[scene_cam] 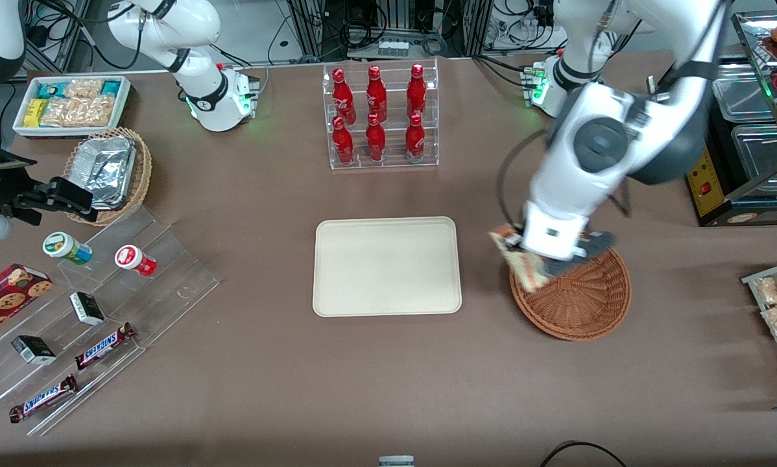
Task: Place sandwich from basket to tray
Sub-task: 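Carry the sandwich with the left gripper over the white tray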
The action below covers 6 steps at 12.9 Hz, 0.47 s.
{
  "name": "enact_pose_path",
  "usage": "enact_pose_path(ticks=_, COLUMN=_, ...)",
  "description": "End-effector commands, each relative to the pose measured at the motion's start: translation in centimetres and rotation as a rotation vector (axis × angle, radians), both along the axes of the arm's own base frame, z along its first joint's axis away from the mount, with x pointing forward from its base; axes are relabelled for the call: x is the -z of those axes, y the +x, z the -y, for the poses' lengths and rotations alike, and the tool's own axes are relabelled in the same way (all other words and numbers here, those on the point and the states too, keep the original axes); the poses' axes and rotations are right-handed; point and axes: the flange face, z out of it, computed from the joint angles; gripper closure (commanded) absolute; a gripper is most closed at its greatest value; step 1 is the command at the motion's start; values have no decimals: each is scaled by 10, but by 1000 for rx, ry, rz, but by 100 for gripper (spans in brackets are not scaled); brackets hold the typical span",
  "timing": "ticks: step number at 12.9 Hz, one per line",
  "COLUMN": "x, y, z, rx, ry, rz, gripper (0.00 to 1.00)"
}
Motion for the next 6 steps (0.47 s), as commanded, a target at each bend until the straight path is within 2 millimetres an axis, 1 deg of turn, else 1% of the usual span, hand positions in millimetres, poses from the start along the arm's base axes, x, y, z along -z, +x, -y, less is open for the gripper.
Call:
enact_pose_path(ticks=1, x=17, y=-14, z=72, rx=181, ry=-23, rz=-21, gripper=100)
enact_pose_path(ticks=2, x=22, y=-23, z=99, rx=234, ry=-40, rz=-28, gripper=100)
enact_pose_path(ticks=4, x=42, y=-33, z=138, rx=322, ry=-52, rz=-38, gripper=100)
enact_pose_path(ticks=5, x=54, y=-37, z=153, rx=354, ry=-57, rz=-36, gripper=100)
enact_pose_path(ticks=6, x=65, y=-52, z=176, rx=383, ry=-62, rz=-27, gripper=100)
